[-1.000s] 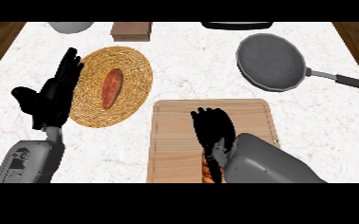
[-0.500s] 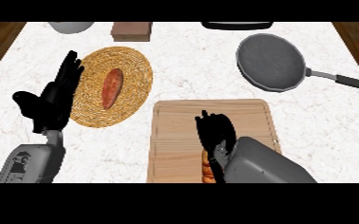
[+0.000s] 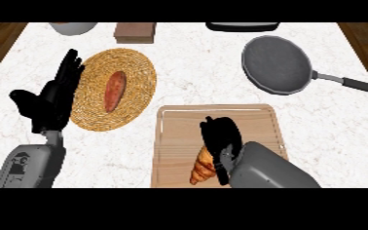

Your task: Pick the croissant from the cutting board and place it in the pan

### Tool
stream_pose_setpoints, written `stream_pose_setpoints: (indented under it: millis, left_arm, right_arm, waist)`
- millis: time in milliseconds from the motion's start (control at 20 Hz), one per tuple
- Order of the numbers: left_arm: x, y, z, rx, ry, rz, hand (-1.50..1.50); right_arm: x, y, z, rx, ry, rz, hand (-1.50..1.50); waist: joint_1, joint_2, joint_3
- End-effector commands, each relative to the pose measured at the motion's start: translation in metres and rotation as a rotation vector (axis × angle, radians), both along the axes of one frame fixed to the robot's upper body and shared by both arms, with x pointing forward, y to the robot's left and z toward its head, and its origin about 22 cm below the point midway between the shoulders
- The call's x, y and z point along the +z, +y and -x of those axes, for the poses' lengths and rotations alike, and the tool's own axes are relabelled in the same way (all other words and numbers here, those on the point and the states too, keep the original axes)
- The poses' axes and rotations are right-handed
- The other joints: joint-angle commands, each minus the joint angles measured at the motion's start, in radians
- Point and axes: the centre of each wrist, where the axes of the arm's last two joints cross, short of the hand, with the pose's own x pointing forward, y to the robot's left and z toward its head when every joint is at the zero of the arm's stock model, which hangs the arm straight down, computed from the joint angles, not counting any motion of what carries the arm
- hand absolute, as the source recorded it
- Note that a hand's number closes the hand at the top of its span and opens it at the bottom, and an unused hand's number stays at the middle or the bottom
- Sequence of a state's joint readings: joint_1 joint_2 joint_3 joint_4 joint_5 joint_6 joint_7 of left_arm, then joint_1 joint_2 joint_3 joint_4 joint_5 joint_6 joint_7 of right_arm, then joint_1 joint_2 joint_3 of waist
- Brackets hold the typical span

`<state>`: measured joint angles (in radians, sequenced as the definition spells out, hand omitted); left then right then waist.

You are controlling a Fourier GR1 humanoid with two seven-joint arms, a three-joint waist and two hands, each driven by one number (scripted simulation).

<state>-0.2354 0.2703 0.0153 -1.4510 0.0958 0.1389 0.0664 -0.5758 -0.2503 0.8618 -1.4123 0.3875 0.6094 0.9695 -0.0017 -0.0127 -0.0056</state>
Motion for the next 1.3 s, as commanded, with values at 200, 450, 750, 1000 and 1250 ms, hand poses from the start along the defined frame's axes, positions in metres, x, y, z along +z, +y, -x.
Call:
stream_pose_setpoints:
  millis: [200, 450, 750, 1000, 1250]
  left_arm:
    - [-0.003, -0.006, 0.010, -0.011, 0.008, 0.005, 0.00]
    - [-0.014, -0.001, 0.000, -0.017, 0.003, 0.005, 0.00]
    - [-0.008, 0.006, 0.005, 0.016, 0.006, -0.005, 0.00]
    - [-0.006, 0.007, 0.013, 0.018, -0.002, -0.001, 0.00]
    - [0.002, 0.004, 0.000, 0.005, 0.009, -0.004, 0.00]
  right_arm:
    - [-0.002, 0.049, 0.024, -0.058, -0.055, -0.155, 1.50]
    - [0.009, 0.070, 0.036, -0.090, -0.233, -0.364, 1.50]
    - [0.060, 0.067, 0.036, -0.091, -0.666, -0.481, 1.50]
    - [0.097, 0.051, 0.042, -0.157, -0.850, -0.584, 1.50]
    - [0.119, 0.048, 0.038, -0.282, -0.954, -0.634, 1.50]
  waist:
    - [0.009, 0.012, 0.006]
    - [0.010, 0.016, 0.005]
    - [-0.007, 0.005, 0.006]
    - [-0.006, 0.006, 0.006]
    - [-0.005, 0.010, 0.006]
